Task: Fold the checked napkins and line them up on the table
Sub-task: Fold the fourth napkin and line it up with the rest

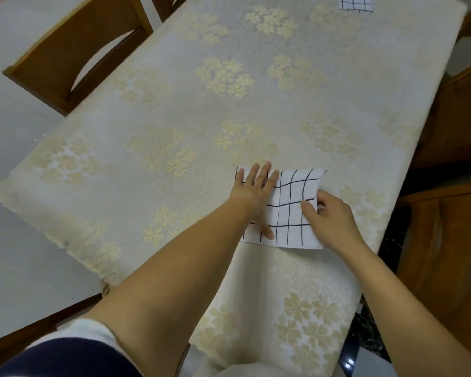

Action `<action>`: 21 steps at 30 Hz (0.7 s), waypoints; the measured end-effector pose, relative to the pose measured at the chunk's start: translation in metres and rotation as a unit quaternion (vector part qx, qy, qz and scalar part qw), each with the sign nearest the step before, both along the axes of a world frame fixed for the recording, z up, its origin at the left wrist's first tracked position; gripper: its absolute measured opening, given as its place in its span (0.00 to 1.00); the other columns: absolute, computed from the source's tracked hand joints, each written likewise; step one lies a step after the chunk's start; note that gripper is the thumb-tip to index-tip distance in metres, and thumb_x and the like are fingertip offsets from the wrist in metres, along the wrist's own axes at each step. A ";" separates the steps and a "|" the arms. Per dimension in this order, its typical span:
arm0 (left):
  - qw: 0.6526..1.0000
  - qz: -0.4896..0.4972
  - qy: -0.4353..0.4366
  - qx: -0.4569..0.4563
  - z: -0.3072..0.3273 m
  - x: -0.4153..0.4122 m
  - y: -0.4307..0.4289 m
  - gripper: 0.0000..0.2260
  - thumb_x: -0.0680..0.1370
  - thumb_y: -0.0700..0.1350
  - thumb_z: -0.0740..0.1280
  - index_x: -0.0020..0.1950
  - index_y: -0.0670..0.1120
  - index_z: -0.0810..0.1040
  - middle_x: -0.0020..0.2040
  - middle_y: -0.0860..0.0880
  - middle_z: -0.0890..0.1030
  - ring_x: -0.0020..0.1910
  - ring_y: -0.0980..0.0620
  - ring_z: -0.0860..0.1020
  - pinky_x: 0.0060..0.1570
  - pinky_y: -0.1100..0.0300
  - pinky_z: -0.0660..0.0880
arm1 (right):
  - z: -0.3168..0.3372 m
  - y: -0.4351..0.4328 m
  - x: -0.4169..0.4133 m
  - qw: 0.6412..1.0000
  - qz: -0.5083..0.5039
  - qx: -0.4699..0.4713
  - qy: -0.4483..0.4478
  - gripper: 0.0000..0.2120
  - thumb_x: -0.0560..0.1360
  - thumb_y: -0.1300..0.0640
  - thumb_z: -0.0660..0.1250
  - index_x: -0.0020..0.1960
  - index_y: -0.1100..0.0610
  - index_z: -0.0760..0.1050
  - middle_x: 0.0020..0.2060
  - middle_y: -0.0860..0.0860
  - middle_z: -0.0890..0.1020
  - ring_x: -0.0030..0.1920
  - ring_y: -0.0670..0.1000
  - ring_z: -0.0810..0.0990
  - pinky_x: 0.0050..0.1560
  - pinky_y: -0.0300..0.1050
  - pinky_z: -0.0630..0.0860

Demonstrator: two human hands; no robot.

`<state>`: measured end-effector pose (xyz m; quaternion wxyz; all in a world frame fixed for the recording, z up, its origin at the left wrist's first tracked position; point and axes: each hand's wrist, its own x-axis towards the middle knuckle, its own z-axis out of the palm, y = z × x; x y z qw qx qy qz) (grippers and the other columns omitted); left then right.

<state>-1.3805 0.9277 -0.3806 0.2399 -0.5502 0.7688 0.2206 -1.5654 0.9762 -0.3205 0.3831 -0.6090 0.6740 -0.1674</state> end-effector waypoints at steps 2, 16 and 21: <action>1.000 0.000 0.015 -0.004 -0.002 0.002 0.000 0.73 0.60 0.74 0.76 0.80 0.47 0.26 0.80 0.44 0.27 0.80 0.39 0.29 0.78 0.35 0.36 | 0.003 -0.002 0.006 1.000 0.003 0.001 0.001 0.06 0.80 0.54 0.65 0.50 0.54 0.80 0.42 0.47 0.84 0.43 0.47 0.81 0.40 0.40 0.74; 0.965 0.050 0.138 -0.219 -0.041 0.121 0.069 0.36 0.82 0.71 0.43 0.84 0.54 0.40 0.84 0.54 0.39 0.82 0.54 0.36 0.81 0.46 0.43 | 0.004 -0.019 0.099 0.993 0.069 0.029 0.087 0.15 0.74 0.53 0.64 0.33 0.54 0.63 0.31 0.50 0.72 0.33 0.54 0.74 0.34 0.45 0.66; 0.958 0.062 0.169 -0.222 -0.041 0.124 0.067 0.34 0.83 0.66 0.47 0.85 0.53 0.45 0.85 0.55 0.46 0.83 0.55 0.41 0.82 0.49 0.42 | -0.016 -0.032 0.137 0.973 0.106 0.065 0.194 0.14 0.76 0.48 0.61 0.35 0.53 0.67 0.33 0.50 0.75 0.36 0.56 0.76 0.35 0.45 0.67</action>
